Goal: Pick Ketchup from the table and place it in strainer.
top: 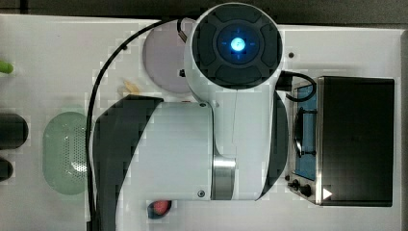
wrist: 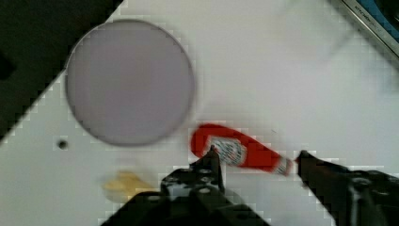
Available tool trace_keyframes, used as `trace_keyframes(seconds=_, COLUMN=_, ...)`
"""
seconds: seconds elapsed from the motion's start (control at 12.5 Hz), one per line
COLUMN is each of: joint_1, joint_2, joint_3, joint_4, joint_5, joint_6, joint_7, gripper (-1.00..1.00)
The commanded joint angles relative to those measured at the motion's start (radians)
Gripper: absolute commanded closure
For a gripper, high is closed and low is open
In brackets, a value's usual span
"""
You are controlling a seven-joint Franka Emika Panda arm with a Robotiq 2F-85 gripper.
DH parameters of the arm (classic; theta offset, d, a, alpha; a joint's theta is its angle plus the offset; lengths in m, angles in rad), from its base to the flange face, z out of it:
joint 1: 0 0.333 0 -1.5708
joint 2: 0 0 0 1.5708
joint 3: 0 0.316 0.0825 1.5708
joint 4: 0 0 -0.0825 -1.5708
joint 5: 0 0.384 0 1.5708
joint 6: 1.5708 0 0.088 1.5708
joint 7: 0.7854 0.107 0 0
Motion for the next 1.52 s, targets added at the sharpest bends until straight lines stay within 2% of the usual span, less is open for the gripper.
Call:
trace_keyframes(seconds=0.08, joint_1=-0.103, joint_2=-0.215, joint_3=0.059, joint_4=-0.125, joint_5=0.021, joint_6=-0.141, joint_7=-0.068, gripper=-0.59)
trace_keyframes(seconds=0.24, joint_1=-0.103, joint_2=-0.212, joint_3=0.06, joint_4=-0.143, joint_5=0.021, joint_6=-0.14, joint_7=-0.069, gripper=-0.99)
trace_keyframes(seconds=0.56, joint_1=-0.097, joint_2=-0.159, joint_3=0.086, joint_4=-0.209, joint_5=0.022, joint_6=-0.073, joint_7=-0.216, gripper=-1.0)
trace_keyframes(seconds=1.2, joint_1=-0.095, joint_2=0.014, joint_3=0.158, joint_4=-0.402, joint_5=0.015, joint_6=0.324, joint_7=-0.968, gripper=-1.0)
trace_keyframes(seconds=1.52, joint_1=-0.095, joint_2=0.094, joint_3=0.161, joint_4=-0.496, joint_5=0.006, joint_6=0.529, joint_7=-1.042, gripper=-1.0)
